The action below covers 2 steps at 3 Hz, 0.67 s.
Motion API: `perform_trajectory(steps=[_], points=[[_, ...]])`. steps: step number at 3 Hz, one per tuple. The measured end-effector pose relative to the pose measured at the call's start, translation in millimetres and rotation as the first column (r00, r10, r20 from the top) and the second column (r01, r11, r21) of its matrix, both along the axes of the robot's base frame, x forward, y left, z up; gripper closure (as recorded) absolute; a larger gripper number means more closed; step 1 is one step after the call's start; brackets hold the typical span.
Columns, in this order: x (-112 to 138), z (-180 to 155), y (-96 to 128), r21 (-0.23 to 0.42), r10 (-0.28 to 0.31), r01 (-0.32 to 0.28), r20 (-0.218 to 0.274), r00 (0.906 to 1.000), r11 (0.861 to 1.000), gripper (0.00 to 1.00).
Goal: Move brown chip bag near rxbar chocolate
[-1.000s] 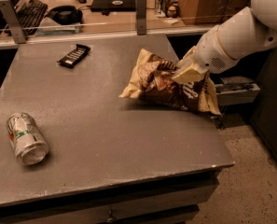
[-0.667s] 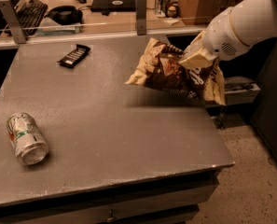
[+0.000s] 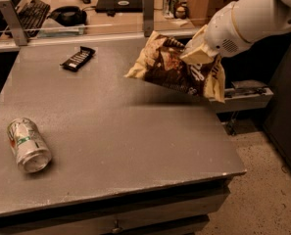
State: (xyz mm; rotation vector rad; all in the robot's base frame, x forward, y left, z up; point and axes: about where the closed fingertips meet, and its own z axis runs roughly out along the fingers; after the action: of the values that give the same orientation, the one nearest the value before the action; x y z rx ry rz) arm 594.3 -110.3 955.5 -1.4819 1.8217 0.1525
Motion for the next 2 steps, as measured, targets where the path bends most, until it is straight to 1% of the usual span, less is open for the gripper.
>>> perform_trajectory(steps=[1,2], points=[[49,6,31,0.031,0.037,-0.039,0.061,0.9975,0.999,1.00],[109,8,73,0.060,0.049,-0.055,0.100,0.9938,0.997,1.00]])
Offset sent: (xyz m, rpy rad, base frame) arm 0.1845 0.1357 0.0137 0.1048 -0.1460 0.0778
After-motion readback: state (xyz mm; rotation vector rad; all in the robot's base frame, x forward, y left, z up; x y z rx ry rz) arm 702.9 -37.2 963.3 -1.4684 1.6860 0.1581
